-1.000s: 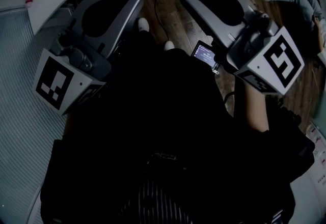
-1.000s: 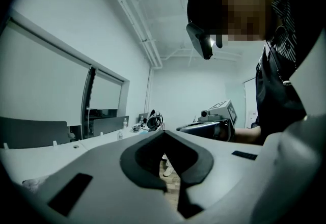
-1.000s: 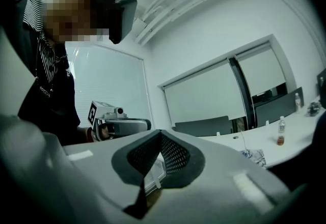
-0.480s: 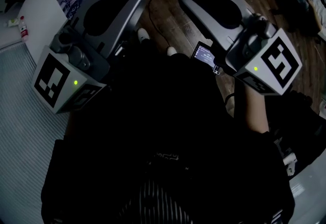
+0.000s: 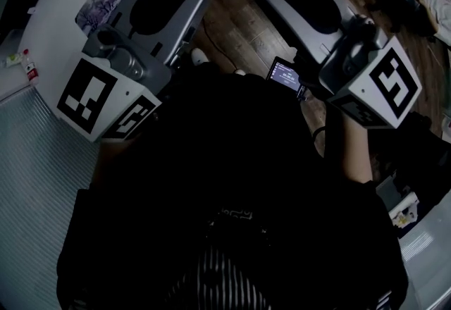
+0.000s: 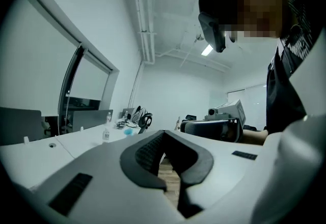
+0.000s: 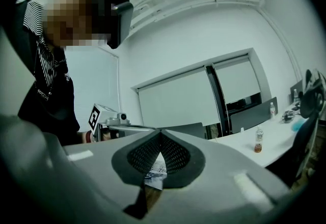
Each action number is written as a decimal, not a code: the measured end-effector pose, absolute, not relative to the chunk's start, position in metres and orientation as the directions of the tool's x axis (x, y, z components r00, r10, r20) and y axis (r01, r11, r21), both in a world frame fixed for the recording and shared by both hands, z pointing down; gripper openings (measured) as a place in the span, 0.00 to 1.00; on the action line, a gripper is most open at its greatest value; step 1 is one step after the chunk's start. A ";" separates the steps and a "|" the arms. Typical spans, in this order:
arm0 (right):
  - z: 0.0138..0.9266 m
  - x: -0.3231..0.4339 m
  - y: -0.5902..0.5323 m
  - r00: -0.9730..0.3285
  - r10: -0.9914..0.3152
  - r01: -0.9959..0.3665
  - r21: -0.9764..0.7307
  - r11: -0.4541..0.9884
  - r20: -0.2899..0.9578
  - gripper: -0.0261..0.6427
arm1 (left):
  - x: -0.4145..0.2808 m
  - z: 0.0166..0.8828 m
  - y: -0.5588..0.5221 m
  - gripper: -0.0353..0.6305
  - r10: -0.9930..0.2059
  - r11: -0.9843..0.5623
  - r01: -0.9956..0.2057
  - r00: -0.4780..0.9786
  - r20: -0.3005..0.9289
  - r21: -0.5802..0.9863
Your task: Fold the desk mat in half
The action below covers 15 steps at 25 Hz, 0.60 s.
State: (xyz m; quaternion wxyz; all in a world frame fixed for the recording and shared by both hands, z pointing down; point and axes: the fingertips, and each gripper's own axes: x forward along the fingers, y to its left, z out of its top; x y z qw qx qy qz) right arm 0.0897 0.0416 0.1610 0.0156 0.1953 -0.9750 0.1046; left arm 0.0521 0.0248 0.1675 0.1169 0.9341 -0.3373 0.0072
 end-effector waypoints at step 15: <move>0.166 -0.007 0.004 -0.920 -0.380 -0.391 -0.213 0.895 0.094 0.04 | -0.032 0.190 -0.022 0.06 -0.567 -0.772 -0.564 0.819 0.085 0.294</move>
